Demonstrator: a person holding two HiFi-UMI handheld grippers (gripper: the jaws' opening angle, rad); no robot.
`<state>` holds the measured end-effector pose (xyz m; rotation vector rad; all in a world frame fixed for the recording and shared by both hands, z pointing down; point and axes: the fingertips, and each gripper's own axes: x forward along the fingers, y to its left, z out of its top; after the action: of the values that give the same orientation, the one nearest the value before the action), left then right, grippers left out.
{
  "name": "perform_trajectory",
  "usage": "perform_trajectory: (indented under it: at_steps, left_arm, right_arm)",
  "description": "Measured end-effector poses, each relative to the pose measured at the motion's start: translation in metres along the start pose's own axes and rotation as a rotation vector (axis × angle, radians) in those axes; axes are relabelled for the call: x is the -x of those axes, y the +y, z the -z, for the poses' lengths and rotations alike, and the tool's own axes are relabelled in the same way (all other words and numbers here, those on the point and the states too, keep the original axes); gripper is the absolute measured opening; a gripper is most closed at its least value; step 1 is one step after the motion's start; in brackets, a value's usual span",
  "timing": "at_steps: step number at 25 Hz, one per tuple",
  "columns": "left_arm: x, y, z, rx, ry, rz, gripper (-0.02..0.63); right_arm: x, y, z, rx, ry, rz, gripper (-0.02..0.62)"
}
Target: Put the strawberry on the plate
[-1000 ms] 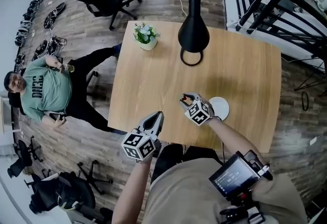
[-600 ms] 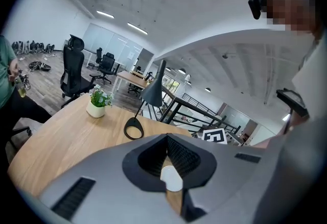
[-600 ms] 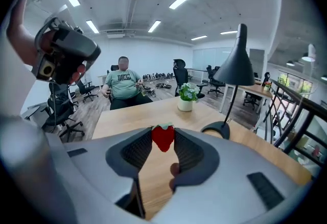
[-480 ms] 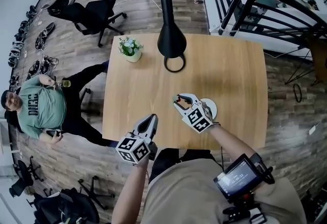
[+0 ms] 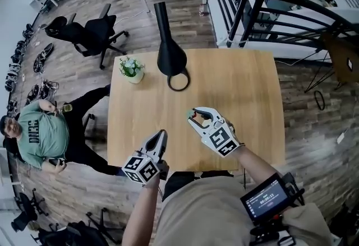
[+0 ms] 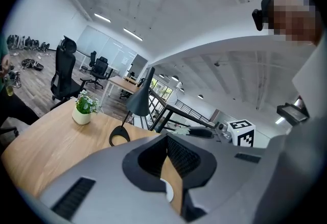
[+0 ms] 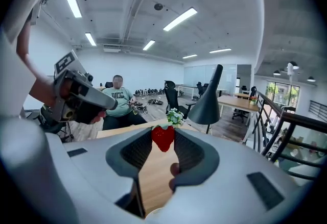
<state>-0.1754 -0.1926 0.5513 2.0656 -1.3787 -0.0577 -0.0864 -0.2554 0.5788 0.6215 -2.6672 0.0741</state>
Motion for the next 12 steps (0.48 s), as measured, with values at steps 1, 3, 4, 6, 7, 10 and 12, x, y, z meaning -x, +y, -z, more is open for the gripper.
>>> perform_trajectory:
  at_steps: [1, 3, 4, 6, 7, 10, 12]
  left_arm:
    - [-0.002, -0.002, -0.001, -0.001, -0.003, 0.003, 0.004]
    - [-0.006, -0.004, -0.001, -0.001, -0.007, 0.007, 0.004]
    - [-0.008, -0.004, 0.0, 0.001, -0.008, 0.008, 0.005]
    - [-0.012, -0.004, 0.002, 0.004, -0.007, 0.01, 0.004]
    - [-0.014, -0.004, 0.003, 0.005, -0.006, 0.011, 0.005]
    - [-0.02, -0.006, 0.006, 0.004, 0.0, 0.015, 0.005]
    - [-0.024, -0.009, 0.008, 0.0, 0.007, 0.016, 0.005]
  right_arm:
    - [0.007, -0.003, -0.004, 0.003, -0.011, 0.004, 0.139]
    - [0.019, -0.008, -0.01, 0.008, -0.027, 0.017, 0.139]
    - [0.025, -0.011, -0.012, 0.01, -0.033, 0.024, 0.138]
    - [0.036, -0.017, -0.013, 0.012, -0.042, 0.04, 0.139]
    - [0.041, -0.02, -0.012, 0.012, -0.044, 0.047, 0.138]
    - [0.054, -0.03, -0.01, 0.016, -0.047, 0.07, 0.138]
    - [0.064, -0.037, -0.007, 0.014, -0.046, 0.085, 0.138]
